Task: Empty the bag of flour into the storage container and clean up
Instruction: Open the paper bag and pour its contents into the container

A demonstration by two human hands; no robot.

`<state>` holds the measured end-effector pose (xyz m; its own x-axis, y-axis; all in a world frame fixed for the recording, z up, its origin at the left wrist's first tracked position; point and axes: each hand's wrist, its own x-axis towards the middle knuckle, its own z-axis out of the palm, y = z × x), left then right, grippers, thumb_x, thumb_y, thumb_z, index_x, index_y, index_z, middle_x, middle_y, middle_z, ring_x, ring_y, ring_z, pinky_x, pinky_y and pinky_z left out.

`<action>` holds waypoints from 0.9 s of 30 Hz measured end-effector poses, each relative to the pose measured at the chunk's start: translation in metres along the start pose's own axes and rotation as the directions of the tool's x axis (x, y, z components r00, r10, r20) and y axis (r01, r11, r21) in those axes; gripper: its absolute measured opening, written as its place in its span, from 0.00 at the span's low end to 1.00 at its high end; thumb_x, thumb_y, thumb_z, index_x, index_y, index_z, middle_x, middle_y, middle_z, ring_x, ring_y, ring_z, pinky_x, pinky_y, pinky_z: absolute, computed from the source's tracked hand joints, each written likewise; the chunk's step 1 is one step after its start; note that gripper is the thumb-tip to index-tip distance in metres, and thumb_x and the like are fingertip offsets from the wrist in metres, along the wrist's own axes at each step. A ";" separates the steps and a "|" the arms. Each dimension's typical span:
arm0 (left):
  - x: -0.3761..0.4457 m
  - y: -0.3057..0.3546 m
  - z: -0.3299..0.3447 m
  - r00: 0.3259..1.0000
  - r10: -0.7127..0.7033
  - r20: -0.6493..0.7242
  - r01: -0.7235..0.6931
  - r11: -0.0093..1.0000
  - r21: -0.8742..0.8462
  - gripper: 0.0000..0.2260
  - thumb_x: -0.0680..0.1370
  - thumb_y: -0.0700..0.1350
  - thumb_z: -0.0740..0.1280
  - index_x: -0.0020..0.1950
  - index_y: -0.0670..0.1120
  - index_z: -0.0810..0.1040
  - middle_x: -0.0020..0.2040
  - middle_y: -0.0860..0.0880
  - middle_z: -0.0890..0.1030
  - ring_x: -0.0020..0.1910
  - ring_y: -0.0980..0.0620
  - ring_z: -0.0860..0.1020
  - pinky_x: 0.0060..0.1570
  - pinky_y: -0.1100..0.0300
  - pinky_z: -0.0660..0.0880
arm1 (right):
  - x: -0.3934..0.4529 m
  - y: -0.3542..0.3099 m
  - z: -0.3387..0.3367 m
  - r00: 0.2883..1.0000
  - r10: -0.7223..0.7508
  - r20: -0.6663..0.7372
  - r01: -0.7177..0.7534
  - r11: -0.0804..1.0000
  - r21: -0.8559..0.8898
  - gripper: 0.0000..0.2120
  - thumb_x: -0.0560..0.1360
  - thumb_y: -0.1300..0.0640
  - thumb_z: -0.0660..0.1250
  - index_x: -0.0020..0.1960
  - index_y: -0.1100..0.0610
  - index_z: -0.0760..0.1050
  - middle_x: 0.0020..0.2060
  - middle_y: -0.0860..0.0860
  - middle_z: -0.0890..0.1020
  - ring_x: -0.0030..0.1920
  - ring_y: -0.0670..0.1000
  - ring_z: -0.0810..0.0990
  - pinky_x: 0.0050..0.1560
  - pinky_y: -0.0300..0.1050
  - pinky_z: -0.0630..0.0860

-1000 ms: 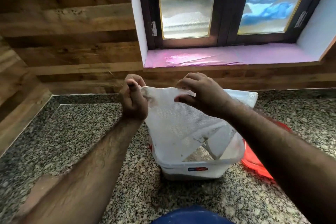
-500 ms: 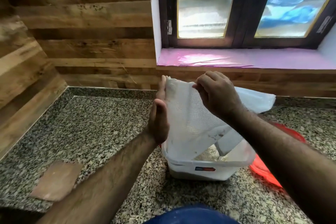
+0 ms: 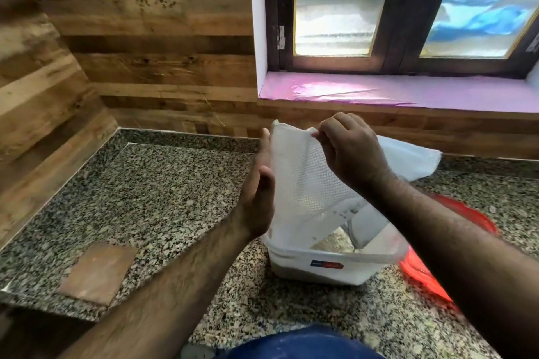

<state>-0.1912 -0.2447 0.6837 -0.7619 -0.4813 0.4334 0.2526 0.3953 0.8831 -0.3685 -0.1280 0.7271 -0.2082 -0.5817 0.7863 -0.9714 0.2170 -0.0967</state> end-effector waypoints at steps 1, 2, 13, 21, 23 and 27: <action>-0.003 0.001 0.001 0.998 0.009 -0.059 -0.008 0.999 0.031 0.54 0.76 0.80 0.46 0.87 0.41 0.41 0.88 0.48 0.45 0.86 0.56 0.50 0.84 0.54 0.55 | 0.001 0.002 -0.001 1.000 -0.001 -0.010 0.001 1.000 0.001 0.07 0.82 0.61 0.72 0.47 0.64 0.81 0.40 0.59 0.83 0.39 0.56 0.79 0.41 0.44 0.71; -0.005 0.002 0.002 0.985 0.048 -0.168 -0.034 0.996 0.087 0.54 0.76 0.79 0.46 0.87 0.40 0.39 0.88 0.46 0.43 0.87 0.55 0.48 0.84 0.57 0.52 | 0.002 0.002 -0.003 1.000 -0.001 -0.026 0.001 1.000 0.004 0.07 0.82 0.61 0.73 0.47 0.64 0.81 0.40 0.59 0.83 0.39 0.56 0.78 0.42 0.43 0.69; 0.026 -0.007 0.007 0.930 -0.063 -0.361 0.093 0.993 0.066 0.34 0.72 0.80 0.61 0.42 0.46 0.75 0.35 0.53 0.77 0.34 0.51 0.75 0.29 0.47 0.74 | 0.011 0.001 -0.018 0.997 -0.074 -0.033 0.077 0.992 0.097 0.08 0.82 0.62 0.71 0.46 0.65 0.80 0.40 0.59 0.82 0.39 0.57 0.79 0.42 0.45 0.71; 0.055 -0.026 -0.002 0.807 -0.022 -0.590 0.068 0.996 0.056 0.29 0.74 0.77 0.57 0.36 0.52 0.73 0.30 0.54 0.75 0.31 0.60 0.72 0.31 0.63 0.69 | -0.052 0.012 -0.037 0.764 0.516 -0.387 -0.498 0.853 0.155 0.22 0.81 0.50 0.72 0.68 0.63 0.76 0.63 0.60 0.79 0.64 0.59 0.77 0.65 0.53 0.71; 0.059 -0.025 -0.006 0.756 -0.052 -0.652 0.071 0.997 0.002 0.26 0.74 0.76 0.56 0.36 0.54 0.73 0.27 0.60 0.77 0.30 0.67 0.74 0.33 0.69 0.70 | -0.083 0.010 -0.036 0.518 0.774 -0.363 -0.718 0.625 0.306 0.27 0.79 0.47 0.74 0.71 0.61 0.72 0.64 0.58 0.75 0.63 0.58 0.74 0.64 0.59 0.74; 0.068 -0.029 -0.007 0.725 -0.129 -0.676 0.050 0.989 -0.136 0.30 0.76 0.77 0.58 0.38 0.50 0.78 0.30 0.62 0.82 0.33 0.68 0.80 0.38 0.69 0.75 | -0.130 0.015 -0.036 0.396 0.918 -0.008 -0.887 0.385 0.254 0.22 0.77 0.49 0.77 0.67 0.53 0.76 0.59 0.50 0.79 0.57 0.54 0.79 0.59 0.63 0.80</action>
<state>-0.2464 -0.2940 0.6885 -0.1822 -0.9292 0.3216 0.2935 0.2607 0.9197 -0.3518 -0.0212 0.6456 -0.9735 -0.0250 0.2274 -0.2181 0.4009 -0.8898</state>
